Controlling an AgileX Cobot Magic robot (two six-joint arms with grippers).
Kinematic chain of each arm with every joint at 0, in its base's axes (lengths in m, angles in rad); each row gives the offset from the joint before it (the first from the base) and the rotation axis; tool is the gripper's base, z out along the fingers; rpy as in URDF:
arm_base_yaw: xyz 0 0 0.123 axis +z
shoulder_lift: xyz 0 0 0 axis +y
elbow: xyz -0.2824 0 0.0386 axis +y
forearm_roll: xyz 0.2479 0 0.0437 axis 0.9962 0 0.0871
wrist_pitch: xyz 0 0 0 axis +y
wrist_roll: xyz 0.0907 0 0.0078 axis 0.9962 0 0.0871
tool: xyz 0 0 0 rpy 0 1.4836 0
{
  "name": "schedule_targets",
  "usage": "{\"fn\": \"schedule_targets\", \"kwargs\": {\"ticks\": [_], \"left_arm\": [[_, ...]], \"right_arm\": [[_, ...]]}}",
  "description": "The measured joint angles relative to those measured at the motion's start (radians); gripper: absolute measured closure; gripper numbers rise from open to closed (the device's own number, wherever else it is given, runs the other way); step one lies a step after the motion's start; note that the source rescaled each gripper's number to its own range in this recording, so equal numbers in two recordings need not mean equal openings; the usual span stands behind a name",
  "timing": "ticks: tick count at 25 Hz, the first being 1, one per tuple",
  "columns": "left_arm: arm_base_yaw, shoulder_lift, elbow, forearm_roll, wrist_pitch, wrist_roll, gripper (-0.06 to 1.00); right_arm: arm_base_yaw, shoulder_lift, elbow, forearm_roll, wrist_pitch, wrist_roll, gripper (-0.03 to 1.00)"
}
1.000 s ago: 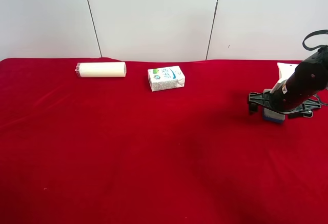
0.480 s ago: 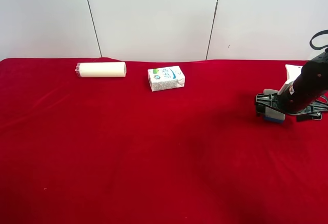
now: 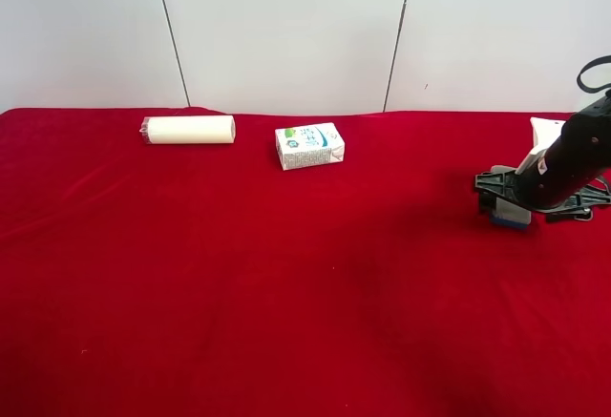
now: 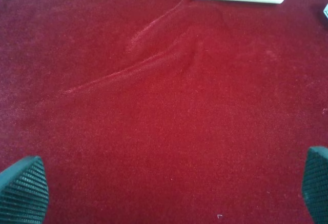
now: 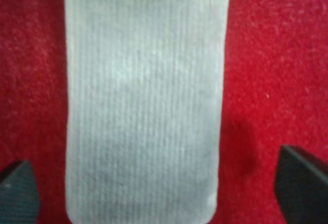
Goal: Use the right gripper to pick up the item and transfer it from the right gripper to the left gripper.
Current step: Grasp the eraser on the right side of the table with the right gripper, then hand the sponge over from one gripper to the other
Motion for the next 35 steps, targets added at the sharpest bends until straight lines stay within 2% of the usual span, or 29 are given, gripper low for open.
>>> {"fn": "schedule_targets", "kwargs": {"ticks": [5,7,25,35], "left_arm": [[0.000,0.000,0.000,0.000,0.000,0.000,-0.06],[0.000,0.000,0.000,0.000,0.000,0.000,-0.06],[0.000,0.000,0.000,0.000,0.000,0.000,-0.06],[0.000,0.000,0.000,0.000,0.000,0.001,-0.06]], "right_arm": [[0.000,0.000,0.000,0.000,-0.015,0.000,0.68],[0.000,0.000,0.000,0.000,-0.021,0.000,0.79],[0.006,-0.001,0.000,0.000,-0.025,-0.001,0.79],[0.146,-0.144,0.000,-0.014,-0.086,-0.046,0.79]]}}
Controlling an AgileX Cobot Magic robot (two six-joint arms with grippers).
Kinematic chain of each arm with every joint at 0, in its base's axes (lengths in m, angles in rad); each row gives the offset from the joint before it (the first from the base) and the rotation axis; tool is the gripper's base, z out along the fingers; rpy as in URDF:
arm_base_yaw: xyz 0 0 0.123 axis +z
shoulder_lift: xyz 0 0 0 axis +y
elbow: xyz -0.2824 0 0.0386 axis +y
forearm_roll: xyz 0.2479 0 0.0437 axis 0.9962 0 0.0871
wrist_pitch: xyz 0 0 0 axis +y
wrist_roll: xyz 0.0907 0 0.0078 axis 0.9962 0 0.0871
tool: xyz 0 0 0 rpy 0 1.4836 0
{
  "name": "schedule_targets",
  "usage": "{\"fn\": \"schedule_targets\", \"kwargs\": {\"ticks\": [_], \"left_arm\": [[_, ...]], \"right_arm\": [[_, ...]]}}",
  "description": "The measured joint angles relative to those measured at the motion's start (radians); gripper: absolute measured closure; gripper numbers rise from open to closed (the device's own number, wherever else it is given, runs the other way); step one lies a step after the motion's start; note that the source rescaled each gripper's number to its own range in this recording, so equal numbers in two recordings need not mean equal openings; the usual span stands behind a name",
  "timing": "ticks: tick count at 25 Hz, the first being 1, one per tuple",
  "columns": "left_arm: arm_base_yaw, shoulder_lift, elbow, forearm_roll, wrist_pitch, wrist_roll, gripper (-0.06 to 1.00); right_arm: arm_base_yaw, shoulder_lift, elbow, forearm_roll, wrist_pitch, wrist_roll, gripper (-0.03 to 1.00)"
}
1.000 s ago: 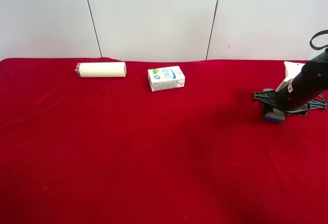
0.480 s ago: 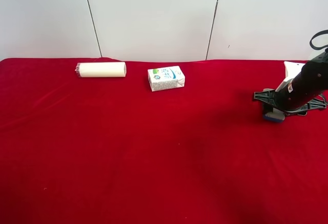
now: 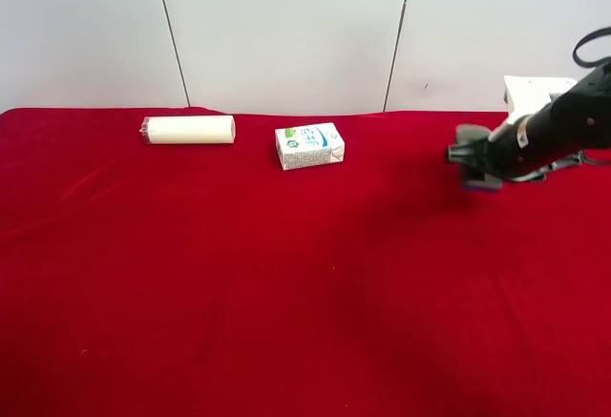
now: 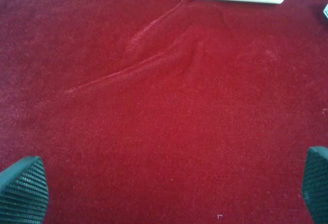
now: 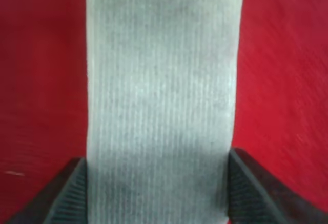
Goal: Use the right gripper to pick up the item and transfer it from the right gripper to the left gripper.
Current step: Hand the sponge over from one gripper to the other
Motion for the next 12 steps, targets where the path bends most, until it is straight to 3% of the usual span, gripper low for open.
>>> {"fn": "schedule_targets", "kwargs": {"ticks": [4,6,12], "left_arm": [[0.000,0.000,0.000,0.000,0.000,0.000,-0.06],[0.000,0.000,0.000,0.000,0.000,-0.001,-0.06],[0.000,0.000,0.000,0.000,0.000,-0.001,-0.06]], "right_arm": [[0.075,-0.073,0.000,0.000,-0.048,-0.023,0.79],[0.118,-0.099,0.001,0.000,-0.091,-0.055,0.90],[0.239,-0.137,0.001,-0.010,-0.238,-0.093,0.90]]}}
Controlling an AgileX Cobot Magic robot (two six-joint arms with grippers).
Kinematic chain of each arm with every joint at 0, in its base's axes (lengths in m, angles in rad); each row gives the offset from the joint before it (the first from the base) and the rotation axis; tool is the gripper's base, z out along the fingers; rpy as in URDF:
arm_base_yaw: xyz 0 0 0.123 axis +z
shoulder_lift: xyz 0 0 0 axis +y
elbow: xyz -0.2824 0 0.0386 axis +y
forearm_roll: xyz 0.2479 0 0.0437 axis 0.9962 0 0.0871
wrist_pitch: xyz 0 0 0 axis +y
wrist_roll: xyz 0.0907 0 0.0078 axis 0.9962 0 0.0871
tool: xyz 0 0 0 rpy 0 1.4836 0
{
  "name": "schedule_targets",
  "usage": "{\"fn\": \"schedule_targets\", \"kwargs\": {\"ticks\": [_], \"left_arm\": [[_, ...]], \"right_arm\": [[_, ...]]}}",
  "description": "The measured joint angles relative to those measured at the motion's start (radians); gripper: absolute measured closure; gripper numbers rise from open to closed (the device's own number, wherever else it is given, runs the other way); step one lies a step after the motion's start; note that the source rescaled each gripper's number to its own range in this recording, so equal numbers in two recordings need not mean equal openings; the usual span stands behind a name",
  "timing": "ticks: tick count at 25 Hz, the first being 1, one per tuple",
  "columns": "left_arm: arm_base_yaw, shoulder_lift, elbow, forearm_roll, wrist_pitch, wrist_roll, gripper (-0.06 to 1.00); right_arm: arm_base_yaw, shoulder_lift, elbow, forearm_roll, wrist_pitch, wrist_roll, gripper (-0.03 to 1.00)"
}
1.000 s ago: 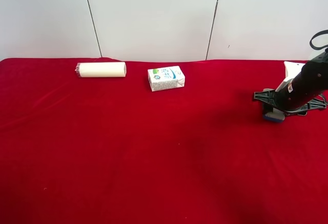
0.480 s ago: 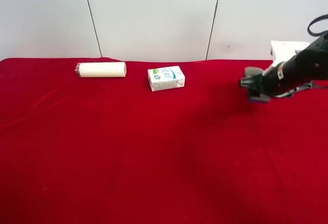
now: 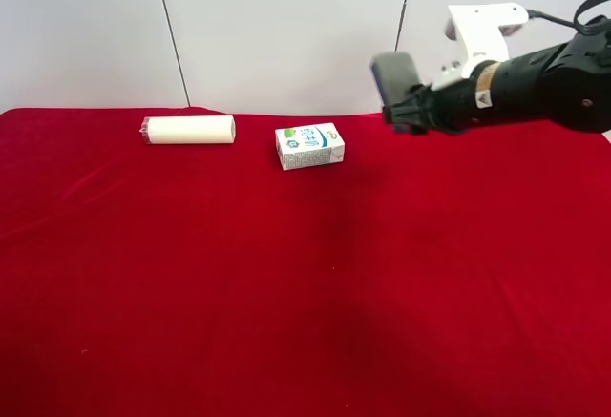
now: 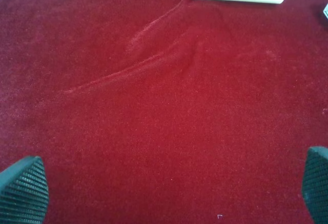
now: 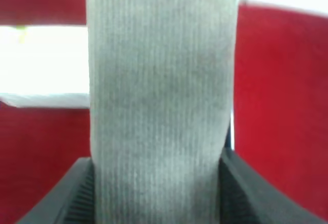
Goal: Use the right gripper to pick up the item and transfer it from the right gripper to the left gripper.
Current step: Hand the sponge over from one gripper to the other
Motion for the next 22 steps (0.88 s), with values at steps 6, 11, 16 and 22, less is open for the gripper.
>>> {"fn": "schedule_targets", "kwargs": {"ticks": [6,11,16,22], "left_arm": [[0.000,0.000,0.000,0.000,0.000,0.001,-0.06],[0.000,0.000,0.000,0.000,0.000,0.001,-0.06],[0.000,0.000,0.000,0.000,0.000,0.000,-0.06],[0.000,0.000,0.000,0.000,0.000,0.000,-0.06]], "right_arm": [[0.094,-0.001,0.000,-0.043,-0.116,-0.001,0.90],[0.158,-0.001,0.000,-0.054,-0.161,-0.001,0.90],[0.220,-0.001,0.000,-0.123,-0.228,-0.001,0.90],[0.285,-0.001,0.000,-0.234,-0.326,0.001,0.90]]}}
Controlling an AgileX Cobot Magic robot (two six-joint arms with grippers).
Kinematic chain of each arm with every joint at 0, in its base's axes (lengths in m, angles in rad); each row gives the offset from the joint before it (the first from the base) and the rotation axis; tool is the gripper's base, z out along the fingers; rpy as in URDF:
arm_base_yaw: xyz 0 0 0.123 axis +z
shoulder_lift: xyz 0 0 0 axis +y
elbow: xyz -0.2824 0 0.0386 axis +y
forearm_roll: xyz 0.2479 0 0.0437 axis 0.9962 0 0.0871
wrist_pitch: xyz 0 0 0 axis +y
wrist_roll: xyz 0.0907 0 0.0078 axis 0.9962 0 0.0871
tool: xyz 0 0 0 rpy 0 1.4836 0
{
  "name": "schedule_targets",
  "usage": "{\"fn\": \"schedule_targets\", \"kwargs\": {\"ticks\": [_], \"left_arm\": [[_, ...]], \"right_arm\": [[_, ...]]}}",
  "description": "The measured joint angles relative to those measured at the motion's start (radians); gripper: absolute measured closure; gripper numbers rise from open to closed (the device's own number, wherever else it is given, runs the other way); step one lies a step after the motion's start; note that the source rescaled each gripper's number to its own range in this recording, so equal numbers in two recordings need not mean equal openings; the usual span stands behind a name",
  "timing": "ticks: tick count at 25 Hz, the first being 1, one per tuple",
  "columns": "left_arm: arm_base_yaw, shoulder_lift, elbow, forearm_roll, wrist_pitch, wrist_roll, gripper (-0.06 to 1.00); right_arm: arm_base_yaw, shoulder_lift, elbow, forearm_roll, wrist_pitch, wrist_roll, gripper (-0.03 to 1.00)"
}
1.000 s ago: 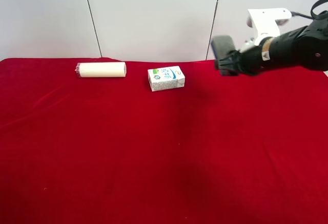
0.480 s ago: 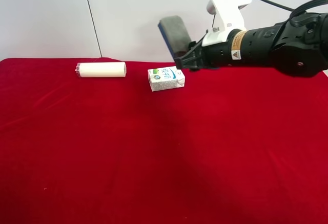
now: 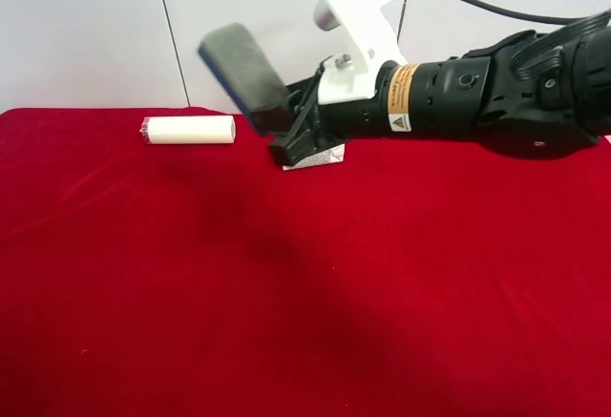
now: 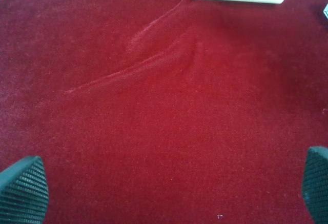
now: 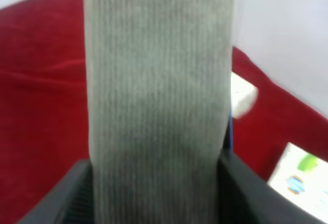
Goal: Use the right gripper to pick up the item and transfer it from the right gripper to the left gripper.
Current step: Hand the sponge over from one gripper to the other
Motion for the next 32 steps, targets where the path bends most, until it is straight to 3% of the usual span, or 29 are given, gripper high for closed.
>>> {"fn": "schedule_targets", "kwargs": {"ticks": [9,18,24,29,32], "left_arm": [[0.000,0.000,0.000,0.000,0.000,0.001,-0.06],[0.000,0.000,0.000,-0.012,0.000,0.000,-0.06],[0.000,0.002,-0.001,-0.139,-0.055,0.004,-0.06],[0.000,0.119,-0.008,-0.305,-0.265,0.059,-0.06],[0.000,0.263,-0.009,-0.432,-0.378,0.185,-0.06]], "right_arm": [[0.011,0.000,0.000,-0.073,-0.200,0.043,0.90],[0.011,0.000,0.000,-0.083,-0.210,0.044,0.90],[0.011,0.000,0.000,-0.083,-0.224,0.044,0.90],[0.011,0.000,0.000,-0.082,-0.254,0.044,0.90],[0.011,0.000,0.000,-0.082,-0.231,0.044,0.90]]}}
